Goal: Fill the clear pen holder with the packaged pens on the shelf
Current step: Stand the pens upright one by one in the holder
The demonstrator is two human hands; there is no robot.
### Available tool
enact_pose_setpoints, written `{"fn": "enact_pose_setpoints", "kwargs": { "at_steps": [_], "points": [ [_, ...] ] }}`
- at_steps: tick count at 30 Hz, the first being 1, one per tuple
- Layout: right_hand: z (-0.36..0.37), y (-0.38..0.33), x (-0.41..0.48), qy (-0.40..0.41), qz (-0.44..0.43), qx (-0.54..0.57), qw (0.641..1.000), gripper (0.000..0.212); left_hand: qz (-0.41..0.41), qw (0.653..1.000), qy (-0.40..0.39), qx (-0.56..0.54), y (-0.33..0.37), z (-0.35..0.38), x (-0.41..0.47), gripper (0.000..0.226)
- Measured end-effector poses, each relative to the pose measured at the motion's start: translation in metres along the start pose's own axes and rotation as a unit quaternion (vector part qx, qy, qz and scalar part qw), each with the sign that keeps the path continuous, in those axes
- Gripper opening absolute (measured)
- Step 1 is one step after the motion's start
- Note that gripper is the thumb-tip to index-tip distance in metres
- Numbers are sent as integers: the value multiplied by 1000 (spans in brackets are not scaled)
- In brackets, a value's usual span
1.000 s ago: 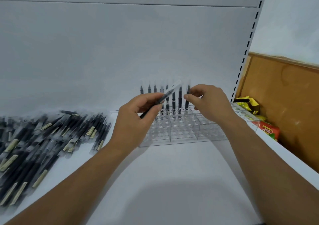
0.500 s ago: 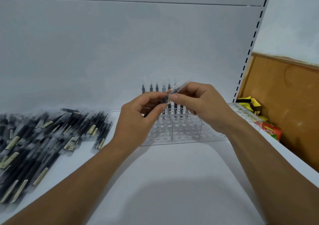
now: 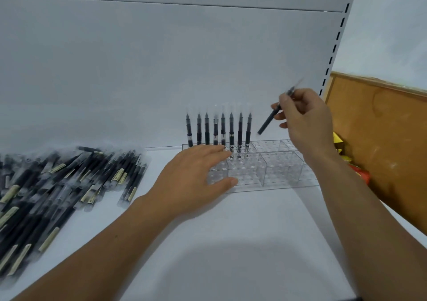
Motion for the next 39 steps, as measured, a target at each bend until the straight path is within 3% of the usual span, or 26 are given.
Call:
{"fn": "enact_pose_setpoints", "kwargs": {
  "at_steps": [6, 13, 23, 27, 31, 34, 39],
  "points": [
    [22, 16, 2, -90, -1, -126, 988, 8, 11, 1000, 15, -7, -1, -3, 1, 58],
    [38, 29, 5, -158, 47, -297, 941, 16, 15, 1000, 13, -2, -3, 0, 3, 60],
    [36, 22, -1, -158, 77, -298, 938, 18, 14, 1000, -8, 1, 3, -3, -1, 60],
    [37, 16, -2, -173, 105, -324, 924, 18, 27, 999, -33, 3, 5, -6, -4, 60],
    [31, 5, -2, -195, 125, -378, 896, 35, 36, 998, -45, -30, 5, -25, -16, 59],
    [27, -17, -13, -201, 110, -440, 868, 33, 4, 999, -19, -47, -19, -50, -41, 48],
    [92, -80, -54, -255, -17, -353, 900, 18, -125, 992, -22, 4, -89, -85, -96, 32]
  ]
}}
Point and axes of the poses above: each hand's wrist, its own x-axis towards the middle knuckle, its own z-axis out of the palm, y = z × x, the point moved 7 cm from there along x, towards the middle knuckle, and after that the axes turned 9 degrees about -y, right-handed, at the moved point
